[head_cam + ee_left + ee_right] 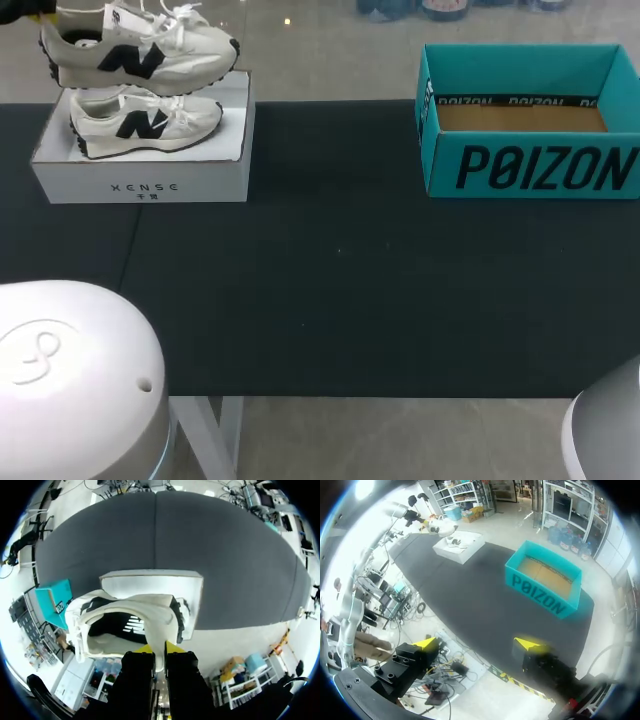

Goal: Take the shoe out of the shoebox, open the shoe tongue, remove and reinsert the insole, then place the shoe into the shoebox

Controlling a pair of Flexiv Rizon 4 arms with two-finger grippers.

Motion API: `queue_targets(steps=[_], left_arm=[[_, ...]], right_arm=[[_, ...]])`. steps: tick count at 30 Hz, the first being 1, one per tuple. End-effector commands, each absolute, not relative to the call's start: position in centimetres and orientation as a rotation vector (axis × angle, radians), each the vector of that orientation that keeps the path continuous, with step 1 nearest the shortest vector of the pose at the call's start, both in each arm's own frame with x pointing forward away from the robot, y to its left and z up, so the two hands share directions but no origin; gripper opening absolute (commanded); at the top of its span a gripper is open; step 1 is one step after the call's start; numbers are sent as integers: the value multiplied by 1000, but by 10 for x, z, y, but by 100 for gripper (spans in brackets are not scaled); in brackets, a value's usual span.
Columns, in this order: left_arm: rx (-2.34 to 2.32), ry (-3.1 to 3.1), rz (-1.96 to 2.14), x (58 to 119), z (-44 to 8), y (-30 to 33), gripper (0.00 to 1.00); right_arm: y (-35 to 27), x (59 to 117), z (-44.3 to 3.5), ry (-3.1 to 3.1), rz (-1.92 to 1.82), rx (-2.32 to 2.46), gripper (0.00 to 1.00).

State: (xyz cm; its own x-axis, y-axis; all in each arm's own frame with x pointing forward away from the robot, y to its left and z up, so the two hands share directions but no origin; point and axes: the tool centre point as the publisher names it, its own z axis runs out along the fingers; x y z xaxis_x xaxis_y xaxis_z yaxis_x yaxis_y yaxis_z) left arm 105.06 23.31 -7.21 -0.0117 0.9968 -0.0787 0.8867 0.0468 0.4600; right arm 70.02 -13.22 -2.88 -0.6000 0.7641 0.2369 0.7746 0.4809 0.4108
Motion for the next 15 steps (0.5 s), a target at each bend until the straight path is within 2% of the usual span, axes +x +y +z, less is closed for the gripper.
queue_targets(steps=[1,15], left_arm=[[1864,1957,442,1011,-46,213,0],[1849,1930,323,943,-82,76,0]], right_arm=[[-132,703,-27,-2682,-753,-1393,100],[-132,703,-27,-2682,-753,-1393,100]])
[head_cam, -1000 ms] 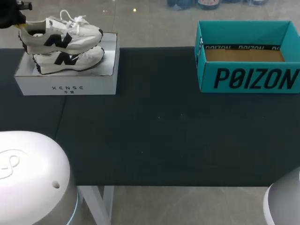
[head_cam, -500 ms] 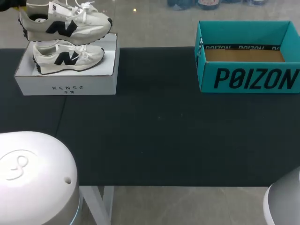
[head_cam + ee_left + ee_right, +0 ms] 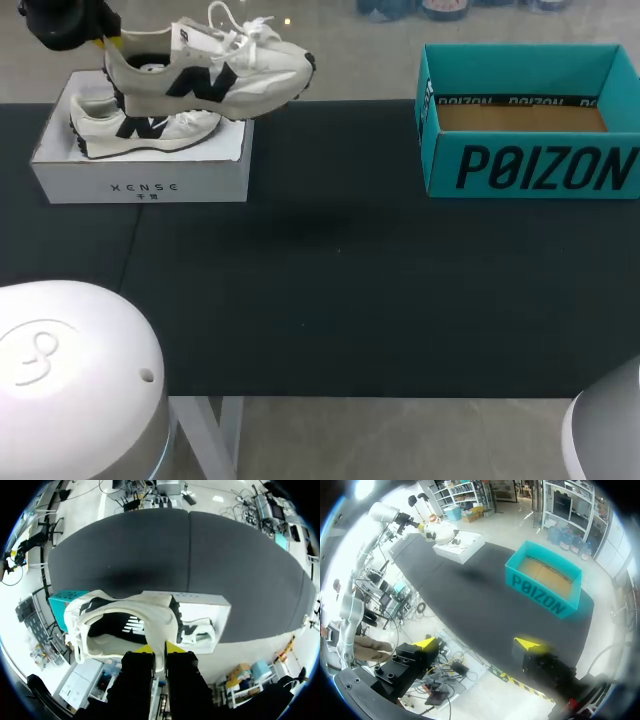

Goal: Take the shoe out of the shoebox, open the shoe tongue, remove and reinsert the insole, then place the shoe into the shoebox

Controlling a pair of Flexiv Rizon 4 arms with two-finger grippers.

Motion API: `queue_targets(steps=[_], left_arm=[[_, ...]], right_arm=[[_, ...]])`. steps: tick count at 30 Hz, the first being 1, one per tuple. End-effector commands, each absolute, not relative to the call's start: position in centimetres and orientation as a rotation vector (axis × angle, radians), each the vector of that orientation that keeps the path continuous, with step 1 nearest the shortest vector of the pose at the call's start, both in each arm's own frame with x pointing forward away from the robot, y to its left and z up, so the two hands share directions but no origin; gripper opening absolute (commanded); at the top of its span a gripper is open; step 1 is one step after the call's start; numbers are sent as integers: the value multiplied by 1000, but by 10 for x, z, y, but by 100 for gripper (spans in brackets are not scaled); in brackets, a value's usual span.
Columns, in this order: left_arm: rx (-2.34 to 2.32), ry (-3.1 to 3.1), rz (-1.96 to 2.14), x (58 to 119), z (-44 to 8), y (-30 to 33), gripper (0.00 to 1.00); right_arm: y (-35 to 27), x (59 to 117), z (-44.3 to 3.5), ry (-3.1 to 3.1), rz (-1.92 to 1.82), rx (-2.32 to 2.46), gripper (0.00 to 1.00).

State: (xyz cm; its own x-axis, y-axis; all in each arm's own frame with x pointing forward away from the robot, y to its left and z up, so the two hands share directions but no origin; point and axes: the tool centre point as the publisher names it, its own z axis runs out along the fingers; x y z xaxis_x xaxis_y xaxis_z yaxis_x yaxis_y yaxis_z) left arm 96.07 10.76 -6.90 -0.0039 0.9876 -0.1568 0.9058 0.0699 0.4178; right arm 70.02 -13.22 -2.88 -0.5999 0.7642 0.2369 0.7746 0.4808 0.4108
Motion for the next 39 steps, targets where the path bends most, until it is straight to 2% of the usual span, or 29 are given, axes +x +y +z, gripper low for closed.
queue_targets(steps=[1,12,21,29,39], left_arm=[[1858,1933,349,938,-89,61,0],[1968,1897,248,901,-148,-54,0],[2047,1893,215,872,-197,-116,0],[2109,1893,159,850,-245,-149,0],[2126,1954,163,841,-283,-162,0]], right_arm=[[-132,703,-27,-2682,-753,-1393,100],[-132,703,-27,-2682,-753,-1393,100],[-132,703,-27,-2682,-753,-1393,100],[-132,703,-27,-2682,-753,-1393,100],[-132,703,-27,-2682,-753,-1393,100]])
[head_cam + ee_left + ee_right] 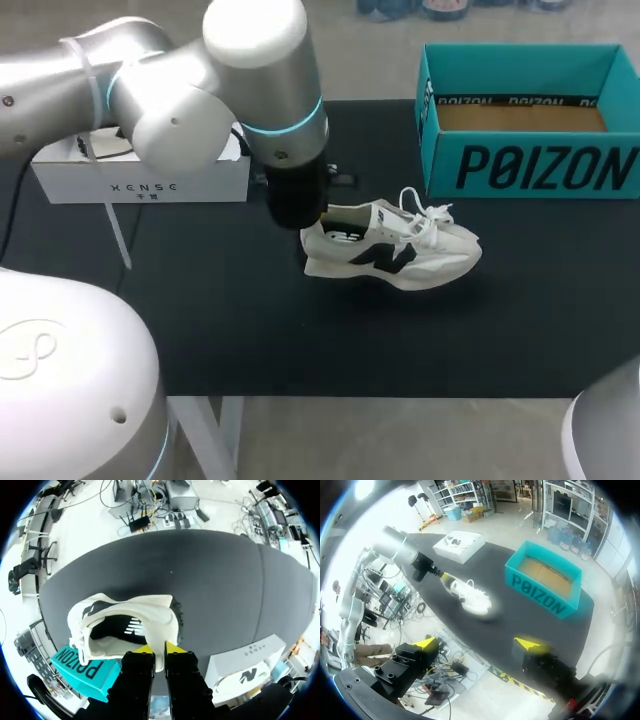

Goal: Take the shoe out of the shoebox, open the shoe tongue, remove and reinsert the insole, then place the shoe into the shoebox

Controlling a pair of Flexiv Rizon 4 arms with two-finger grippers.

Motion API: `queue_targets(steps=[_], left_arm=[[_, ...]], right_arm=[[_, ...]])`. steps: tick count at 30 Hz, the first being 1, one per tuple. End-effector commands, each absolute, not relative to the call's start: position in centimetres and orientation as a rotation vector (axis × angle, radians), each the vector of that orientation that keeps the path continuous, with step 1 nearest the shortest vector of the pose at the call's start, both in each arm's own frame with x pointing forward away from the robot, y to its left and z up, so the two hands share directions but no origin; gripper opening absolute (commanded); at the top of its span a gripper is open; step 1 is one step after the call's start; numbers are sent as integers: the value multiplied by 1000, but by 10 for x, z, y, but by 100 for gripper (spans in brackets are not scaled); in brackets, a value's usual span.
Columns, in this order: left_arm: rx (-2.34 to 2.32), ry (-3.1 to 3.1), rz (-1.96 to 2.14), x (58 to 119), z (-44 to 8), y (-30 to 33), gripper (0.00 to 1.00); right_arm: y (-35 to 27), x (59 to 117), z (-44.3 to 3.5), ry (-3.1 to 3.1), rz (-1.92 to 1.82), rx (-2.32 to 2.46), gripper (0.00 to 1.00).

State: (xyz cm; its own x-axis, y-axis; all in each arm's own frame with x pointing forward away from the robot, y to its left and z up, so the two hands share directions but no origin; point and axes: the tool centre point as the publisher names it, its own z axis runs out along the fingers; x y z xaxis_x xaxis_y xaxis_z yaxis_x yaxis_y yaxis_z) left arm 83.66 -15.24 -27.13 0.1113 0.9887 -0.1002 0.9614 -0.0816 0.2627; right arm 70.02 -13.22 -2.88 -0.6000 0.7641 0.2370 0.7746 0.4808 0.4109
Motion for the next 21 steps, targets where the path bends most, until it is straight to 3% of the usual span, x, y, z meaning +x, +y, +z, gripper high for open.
queue_targets(steps=[1,21], left_arm=[[2128,1954,167,840,-285,-162,0],[2178,1910,156,824,-337,-164,0]], right_arm=[[-132,703,-27,-2682,-753,-1393,100],[-132,703,-27,-2682,-753,-1393,100]])
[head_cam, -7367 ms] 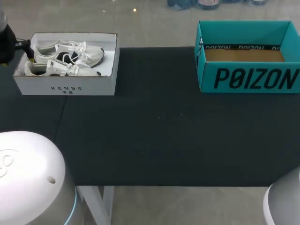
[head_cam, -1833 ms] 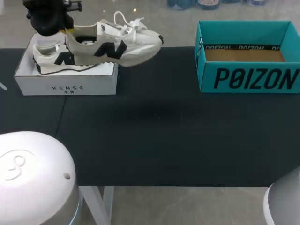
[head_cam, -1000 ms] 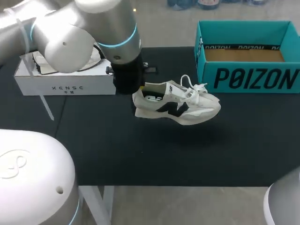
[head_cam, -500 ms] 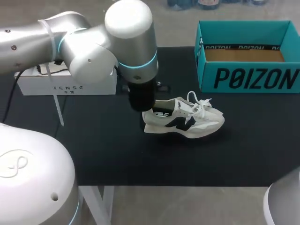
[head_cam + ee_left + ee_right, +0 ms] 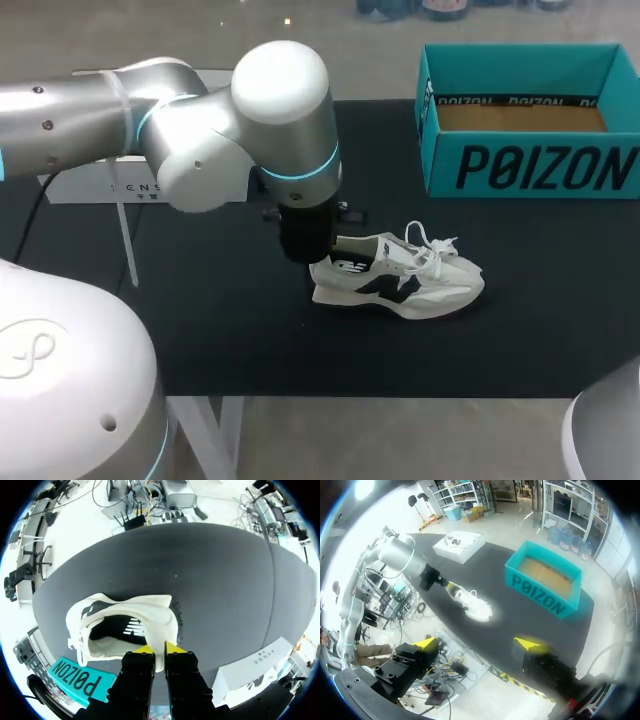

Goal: Take the shoe out of the shoebox, open the shoe tongue, remove and reinsert the insole, then place the shoe into the shoebox

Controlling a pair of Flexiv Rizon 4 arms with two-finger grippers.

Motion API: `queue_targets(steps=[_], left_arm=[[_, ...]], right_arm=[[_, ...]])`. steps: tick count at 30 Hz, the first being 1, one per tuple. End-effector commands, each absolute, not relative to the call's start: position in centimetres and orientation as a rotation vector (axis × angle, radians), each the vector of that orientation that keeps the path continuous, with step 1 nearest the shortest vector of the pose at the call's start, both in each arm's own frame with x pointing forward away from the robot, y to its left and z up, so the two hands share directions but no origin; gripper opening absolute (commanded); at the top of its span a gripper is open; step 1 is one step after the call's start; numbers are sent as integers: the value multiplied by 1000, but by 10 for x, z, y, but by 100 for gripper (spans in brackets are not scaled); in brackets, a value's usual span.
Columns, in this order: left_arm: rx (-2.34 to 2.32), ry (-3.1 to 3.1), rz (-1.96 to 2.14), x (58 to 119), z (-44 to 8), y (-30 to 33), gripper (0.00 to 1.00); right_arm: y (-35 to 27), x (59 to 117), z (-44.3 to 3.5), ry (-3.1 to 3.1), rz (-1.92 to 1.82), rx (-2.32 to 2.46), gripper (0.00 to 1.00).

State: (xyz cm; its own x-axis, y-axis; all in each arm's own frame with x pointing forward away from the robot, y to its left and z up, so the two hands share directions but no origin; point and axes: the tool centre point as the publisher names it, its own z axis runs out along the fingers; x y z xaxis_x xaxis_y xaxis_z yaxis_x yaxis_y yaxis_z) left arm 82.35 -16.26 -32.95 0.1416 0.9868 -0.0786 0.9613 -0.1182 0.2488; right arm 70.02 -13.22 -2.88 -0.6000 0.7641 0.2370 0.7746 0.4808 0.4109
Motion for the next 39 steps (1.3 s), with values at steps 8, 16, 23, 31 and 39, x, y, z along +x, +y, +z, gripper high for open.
queue_targets(steps=[8,16,23,31,39], left_arm=[[2161,1982,210,825,-339,-161,100],[1975,2071,225,832,-298,-149,100],[1733,2285,32,832,-277,-116,100],[1533,2416,-339,812,-280,-69,100],[1281,2507,-499,798,-280,-41,100]], right_arm=[[-132,703,-27,-2682,-753,-1393,100],[-132,703,-27,-2682,-753,-1393,100],[-132,703,-27,-2682,-753,-1393,100],[-132,703,-27,-2682,-753,-1393,100],[-132,703,-27,-2682,-753,-1393,100]])
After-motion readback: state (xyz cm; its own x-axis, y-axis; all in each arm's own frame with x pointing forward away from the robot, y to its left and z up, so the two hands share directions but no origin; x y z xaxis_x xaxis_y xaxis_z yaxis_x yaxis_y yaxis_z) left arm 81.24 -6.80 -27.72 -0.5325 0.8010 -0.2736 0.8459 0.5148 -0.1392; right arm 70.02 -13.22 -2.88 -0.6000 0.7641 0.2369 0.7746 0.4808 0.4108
